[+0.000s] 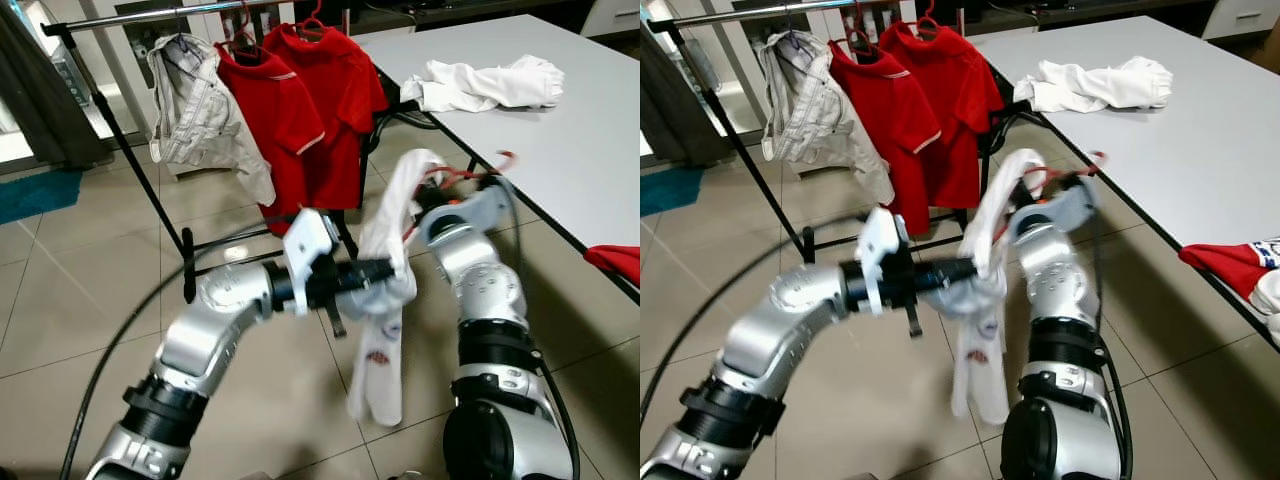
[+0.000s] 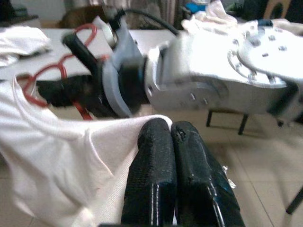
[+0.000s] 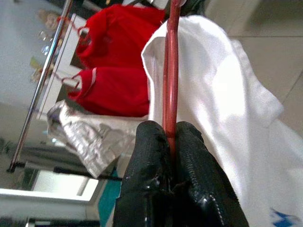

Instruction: Hang hanger

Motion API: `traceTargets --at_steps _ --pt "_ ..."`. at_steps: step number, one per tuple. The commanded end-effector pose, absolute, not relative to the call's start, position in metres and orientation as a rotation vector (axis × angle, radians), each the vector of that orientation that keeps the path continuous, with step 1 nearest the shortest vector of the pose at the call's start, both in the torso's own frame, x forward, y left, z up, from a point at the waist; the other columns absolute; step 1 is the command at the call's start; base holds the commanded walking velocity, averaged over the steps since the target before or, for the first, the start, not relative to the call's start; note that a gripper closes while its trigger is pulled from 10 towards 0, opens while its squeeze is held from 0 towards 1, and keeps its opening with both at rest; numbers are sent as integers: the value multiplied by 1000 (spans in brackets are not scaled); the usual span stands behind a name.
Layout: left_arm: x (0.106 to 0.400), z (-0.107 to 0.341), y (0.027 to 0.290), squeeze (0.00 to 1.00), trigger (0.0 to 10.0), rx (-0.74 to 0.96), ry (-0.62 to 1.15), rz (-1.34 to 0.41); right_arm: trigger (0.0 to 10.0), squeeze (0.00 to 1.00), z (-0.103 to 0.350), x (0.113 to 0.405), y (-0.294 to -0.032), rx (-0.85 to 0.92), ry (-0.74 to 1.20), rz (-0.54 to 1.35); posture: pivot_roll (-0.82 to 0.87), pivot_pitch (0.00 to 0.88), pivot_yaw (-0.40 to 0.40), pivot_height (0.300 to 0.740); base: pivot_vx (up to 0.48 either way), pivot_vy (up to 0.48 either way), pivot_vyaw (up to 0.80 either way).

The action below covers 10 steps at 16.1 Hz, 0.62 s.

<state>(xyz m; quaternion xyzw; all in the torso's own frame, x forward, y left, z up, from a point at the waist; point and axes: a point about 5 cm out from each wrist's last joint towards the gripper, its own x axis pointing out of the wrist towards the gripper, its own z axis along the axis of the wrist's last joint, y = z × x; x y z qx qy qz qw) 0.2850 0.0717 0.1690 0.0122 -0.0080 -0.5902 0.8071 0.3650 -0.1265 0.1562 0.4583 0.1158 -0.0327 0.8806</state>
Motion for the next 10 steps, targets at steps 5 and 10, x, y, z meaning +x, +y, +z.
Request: traceTargets --at_steps 5,10 --pt "290 177 125 0 0 59 2 -1185 10000 0 163 361 -126 979 189 -74 -69 20 102 740 0 0 0" --pt "291 169 156 0 0 120 78 -1124 10000 0 175 363 -129 1034 147 -64 -66 16 98 740 0 0 0"
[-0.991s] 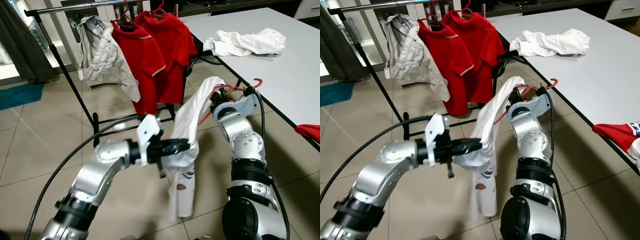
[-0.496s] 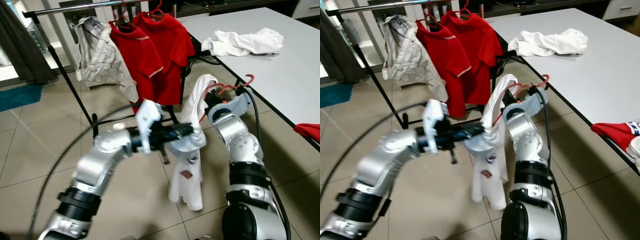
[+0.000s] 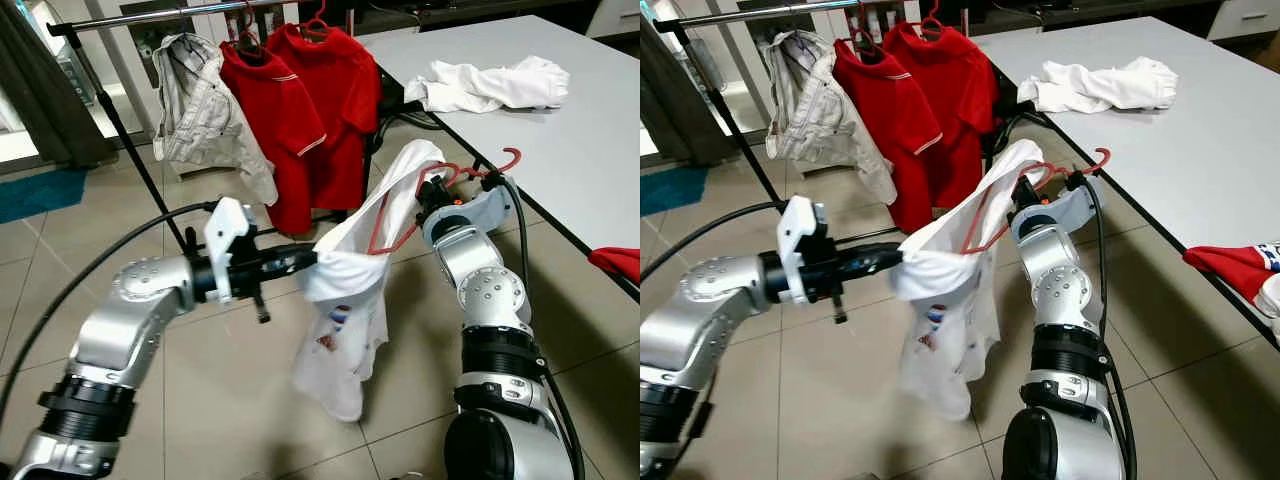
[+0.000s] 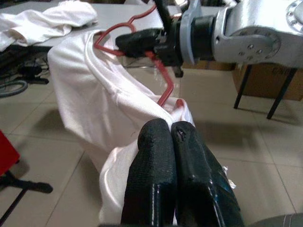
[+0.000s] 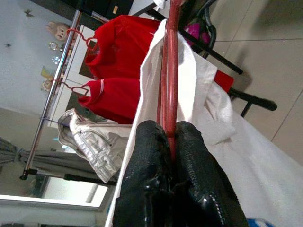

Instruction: Hang hanger

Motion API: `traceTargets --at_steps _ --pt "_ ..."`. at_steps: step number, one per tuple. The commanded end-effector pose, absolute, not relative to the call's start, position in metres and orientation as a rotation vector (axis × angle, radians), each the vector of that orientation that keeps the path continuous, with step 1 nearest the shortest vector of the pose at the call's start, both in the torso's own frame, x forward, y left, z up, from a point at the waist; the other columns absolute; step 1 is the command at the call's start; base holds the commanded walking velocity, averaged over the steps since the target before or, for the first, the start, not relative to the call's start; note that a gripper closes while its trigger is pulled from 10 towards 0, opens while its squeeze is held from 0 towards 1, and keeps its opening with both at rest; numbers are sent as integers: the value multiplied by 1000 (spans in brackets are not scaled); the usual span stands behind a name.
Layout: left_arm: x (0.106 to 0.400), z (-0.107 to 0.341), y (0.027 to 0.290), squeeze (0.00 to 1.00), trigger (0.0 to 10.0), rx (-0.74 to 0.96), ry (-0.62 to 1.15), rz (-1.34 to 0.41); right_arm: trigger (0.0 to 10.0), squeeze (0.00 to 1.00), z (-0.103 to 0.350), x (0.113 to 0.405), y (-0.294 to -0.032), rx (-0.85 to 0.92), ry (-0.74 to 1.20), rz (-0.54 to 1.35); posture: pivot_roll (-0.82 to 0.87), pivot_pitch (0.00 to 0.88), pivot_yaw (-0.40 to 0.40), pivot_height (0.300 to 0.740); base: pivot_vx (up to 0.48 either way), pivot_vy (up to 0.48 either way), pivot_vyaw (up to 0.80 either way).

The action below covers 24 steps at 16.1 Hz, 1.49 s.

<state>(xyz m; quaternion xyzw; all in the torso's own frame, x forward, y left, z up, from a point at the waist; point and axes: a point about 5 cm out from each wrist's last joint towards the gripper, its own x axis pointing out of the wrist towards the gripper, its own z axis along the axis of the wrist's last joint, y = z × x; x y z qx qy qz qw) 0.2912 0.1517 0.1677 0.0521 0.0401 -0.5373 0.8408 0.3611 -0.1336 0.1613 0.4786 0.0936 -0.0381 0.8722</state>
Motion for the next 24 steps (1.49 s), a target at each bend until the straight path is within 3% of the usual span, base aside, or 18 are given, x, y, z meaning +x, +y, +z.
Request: traceTargets --at_steps 1,4,8,17,24 --pt "292 169 157 0 0 129 84 -1121 10000 0 176 363 -129 1013 149 -65 -66 15 98 740 0 0 0" --pt "291 171 142 0 0 125 64 -1167 10000 0 176 364 -127 1037 149 -66 -67 13 97 740 0 0 0" --pt "284 177 88 0 0 49 -2 -1330 10000 0 163 365 -128 1049 185 -139 -73 10 101 740 0 0 0" --pt "281 153 112 0 0 208 150 -1330 10000 0 174 372 -148 1199 132 -186 -71 8 111 740 0 0 0" --pt "285 171 85 0 0 103 25 -1346 10000 0 163 367 -123 1219 208 -153 -75 0 105 740 0 0 0"
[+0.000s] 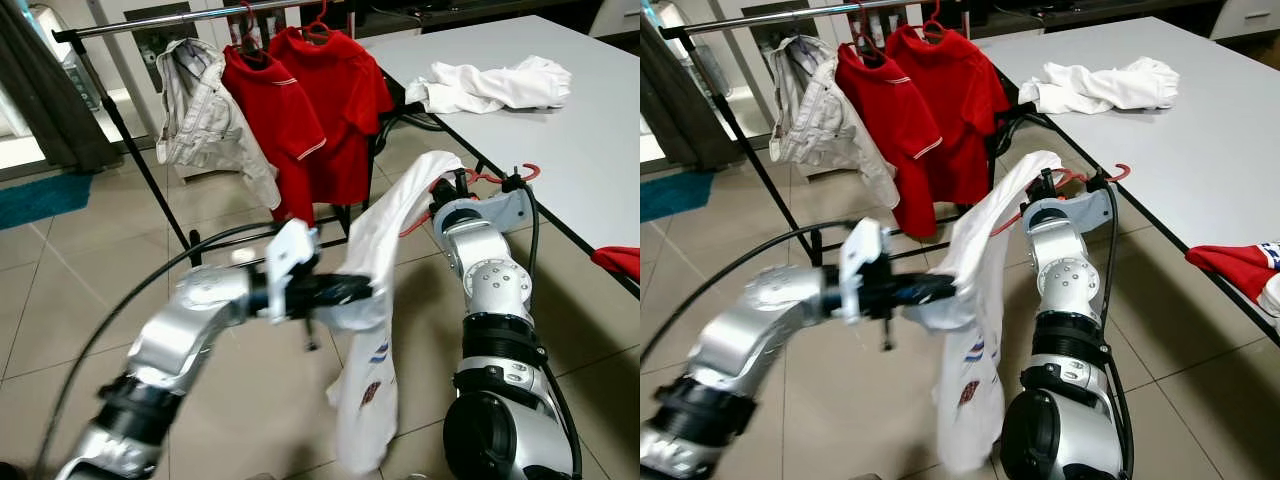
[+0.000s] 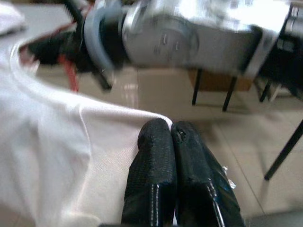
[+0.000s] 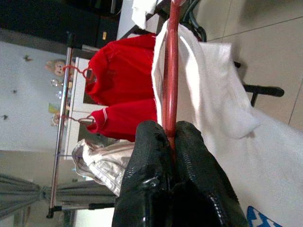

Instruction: Hang hanger

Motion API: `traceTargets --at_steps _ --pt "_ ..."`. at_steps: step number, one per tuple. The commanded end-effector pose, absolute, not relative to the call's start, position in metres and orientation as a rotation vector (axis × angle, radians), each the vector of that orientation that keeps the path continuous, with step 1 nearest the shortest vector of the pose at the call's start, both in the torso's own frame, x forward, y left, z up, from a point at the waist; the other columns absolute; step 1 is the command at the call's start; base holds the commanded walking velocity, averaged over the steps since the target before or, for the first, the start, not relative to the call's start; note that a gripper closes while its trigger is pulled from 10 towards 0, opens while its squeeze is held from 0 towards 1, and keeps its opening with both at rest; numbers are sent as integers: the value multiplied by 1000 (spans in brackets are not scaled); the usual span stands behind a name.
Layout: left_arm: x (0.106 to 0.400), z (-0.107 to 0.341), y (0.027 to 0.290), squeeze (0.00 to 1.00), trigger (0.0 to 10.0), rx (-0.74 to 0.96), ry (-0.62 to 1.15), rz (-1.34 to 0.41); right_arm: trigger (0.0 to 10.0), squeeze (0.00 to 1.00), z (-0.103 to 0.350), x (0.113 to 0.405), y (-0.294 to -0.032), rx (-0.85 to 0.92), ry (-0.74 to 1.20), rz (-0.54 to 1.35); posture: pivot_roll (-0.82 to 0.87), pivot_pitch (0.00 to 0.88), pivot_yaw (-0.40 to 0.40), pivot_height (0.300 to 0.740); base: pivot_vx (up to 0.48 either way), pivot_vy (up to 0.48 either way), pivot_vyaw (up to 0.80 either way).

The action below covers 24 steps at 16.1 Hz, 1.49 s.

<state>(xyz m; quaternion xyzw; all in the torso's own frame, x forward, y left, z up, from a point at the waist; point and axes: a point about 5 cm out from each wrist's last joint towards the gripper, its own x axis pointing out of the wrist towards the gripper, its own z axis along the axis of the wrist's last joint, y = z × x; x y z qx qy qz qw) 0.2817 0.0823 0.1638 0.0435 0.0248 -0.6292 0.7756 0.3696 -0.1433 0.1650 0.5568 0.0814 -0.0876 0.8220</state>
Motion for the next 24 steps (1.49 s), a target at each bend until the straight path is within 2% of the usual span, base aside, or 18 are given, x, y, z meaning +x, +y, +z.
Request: traceTargets --at_steps 1,5,8,9,12,15,17,18,19,20,21,22,24 --pt "290 172 84 0 0 113 14 -1319 10000 0 160 365 -119 1213 228 -146 -77 0 105 740 0 0 0" --pt "303 176 84 0 0 150 -18 -1220 10000 0 151 357 -109 1203 276 -131 -81 0 106 740 0 0 0" --pt "317 176 93 0 0 204 -22 -1099 10000 0 150 350 -107 1163 297 -77 -85 0 101 740 0 0 0" --pt "320 179 94 0 0 176 -35 -1085 10000 0 149 348 -107 1133 305 -54 -87 0 98 740 0 0 0" --pt "310 183 77 0 0 98 -50 -1189 10000 0 145 343 -95 1005 346 21 -91 0 93 740 0 0 0" --pt "299 182 66 0 0 60 -30 -1299 10000 0 144 342 -94 964 357 32 -94 0 93 740 0 0 0" --pt "299 180 66 0 0 64 -7 -1294 10000 0 144 341 -94 932 364 53 -96 0 91 740 0 0 0" --pt "300 178 67 0 235 74 6 -1284 10000 0 144 340 -92 913 373 75 -96 0 91 740 0 0 0" --pt "301 177 68 0 902 83 20 -1273 10000 0 144 339 -91 902 376 87 -97 0 91 740 0 0 0" --pt "306 172 71 0 902 131 55 -1220 10000 0 144 338 -88 888 384 114 -97 0 90 740 0 0 0" --pt "316 168 75 0 3137 187 81 -1118 10000 0 145 338 -86 890 384 123 -98 0 88 740 0 0 0" --pt "331 167 84 0 10000 223 98 -951 10000 0 146 337 -85 896 381 141 -100 0 86 740 0 0 0" --pt "338 173 92 0 10000 159 99 -910 10000 0 146 336 -85 883 385 150 -101 0 86 740 0 0 0"
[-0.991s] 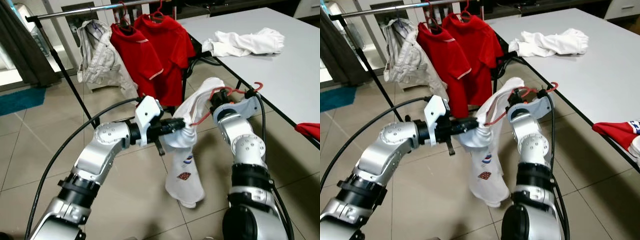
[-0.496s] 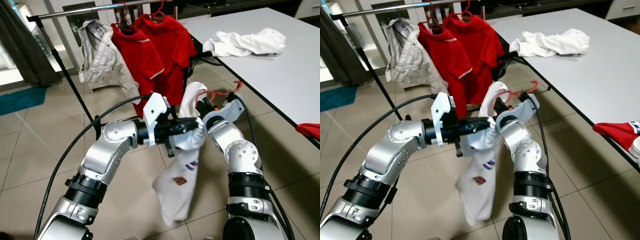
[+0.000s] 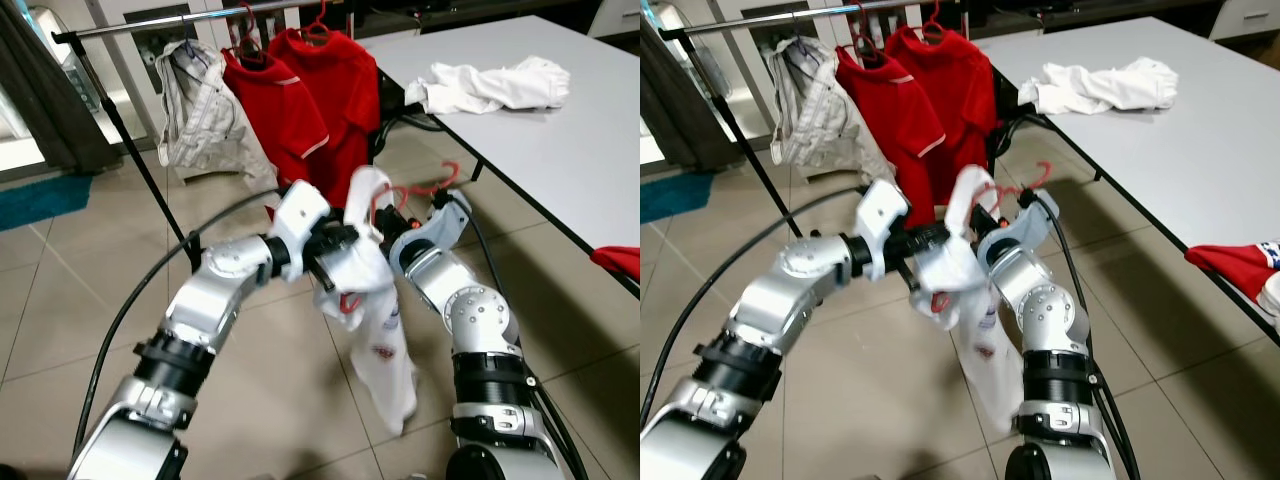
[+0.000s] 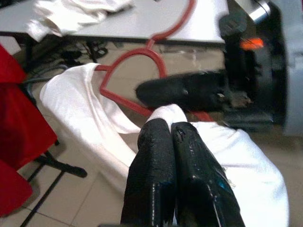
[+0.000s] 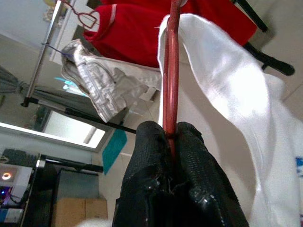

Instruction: Hang hanger

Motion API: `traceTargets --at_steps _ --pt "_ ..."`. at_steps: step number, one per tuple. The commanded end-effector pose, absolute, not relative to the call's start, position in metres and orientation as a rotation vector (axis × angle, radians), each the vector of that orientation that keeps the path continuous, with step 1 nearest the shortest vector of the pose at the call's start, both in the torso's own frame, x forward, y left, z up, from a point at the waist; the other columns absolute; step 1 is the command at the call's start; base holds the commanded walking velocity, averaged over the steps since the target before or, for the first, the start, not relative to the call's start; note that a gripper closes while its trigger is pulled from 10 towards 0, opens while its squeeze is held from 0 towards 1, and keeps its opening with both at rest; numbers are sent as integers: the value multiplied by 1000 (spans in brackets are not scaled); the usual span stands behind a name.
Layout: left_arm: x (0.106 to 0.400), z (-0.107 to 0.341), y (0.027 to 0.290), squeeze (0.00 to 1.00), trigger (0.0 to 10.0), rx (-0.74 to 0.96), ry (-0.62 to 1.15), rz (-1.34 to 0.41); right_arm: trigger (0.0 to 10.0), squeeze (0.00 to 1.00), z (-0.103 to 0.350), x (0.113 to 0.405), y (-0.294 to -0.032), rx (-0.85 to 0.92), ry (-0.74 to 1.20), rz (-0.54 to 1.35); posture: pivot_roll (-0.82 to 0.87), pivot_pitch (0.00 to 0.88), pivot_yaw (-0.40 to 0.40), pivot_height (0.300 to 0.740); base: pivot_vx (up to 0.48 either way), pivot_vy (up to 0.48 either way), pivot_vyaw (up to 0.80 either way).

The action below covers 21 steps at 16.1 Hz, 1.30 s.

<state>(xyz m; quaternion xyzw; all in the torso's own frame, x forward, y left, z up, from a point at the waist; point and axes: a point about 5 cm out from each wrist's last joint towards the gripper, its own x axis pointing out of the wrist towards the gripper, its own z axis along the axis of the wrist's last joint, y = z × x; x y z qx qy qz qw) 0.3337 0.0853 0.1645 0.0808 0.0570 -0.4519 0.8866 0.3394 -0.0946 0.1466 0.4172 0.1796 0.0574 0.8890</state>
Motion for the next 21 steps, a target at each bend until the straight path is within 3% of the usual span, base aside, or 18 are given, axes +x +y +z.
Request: traceTargets --at_steps 1,2,7,11,18,21 --pt "337 174 92 0 10000 150 97 -924 10000 0 146 336 -86 880 386 149 -101 0 85 740 0 0 0" --pt "334 176 92 1000 10000 123 91 -946 10000 0 145 336 -87 866 390 145 -101 0 85 740 0 0 0" --pt "330 179 92 1000 10000 56 85 -984 10000 0 148 337 -90 895 369 144 -98 0 79 740 0 0 0" --pt "328 183 108 1000 10000 64 83 -986 10000 0 151 338 -91 882 353 153 -100 0 78 740 0 0 0" --pt "326 197 179 1000 10000 106 44 -748 10000 0 190 331 -118 292 -21 279 -94 0 67 740 0 0 0" --pt "317 191 186 1000 10000 101 63 -726 10000 0 199 316 -117 232 -76 454 -96 0 55 740 0 0 0"
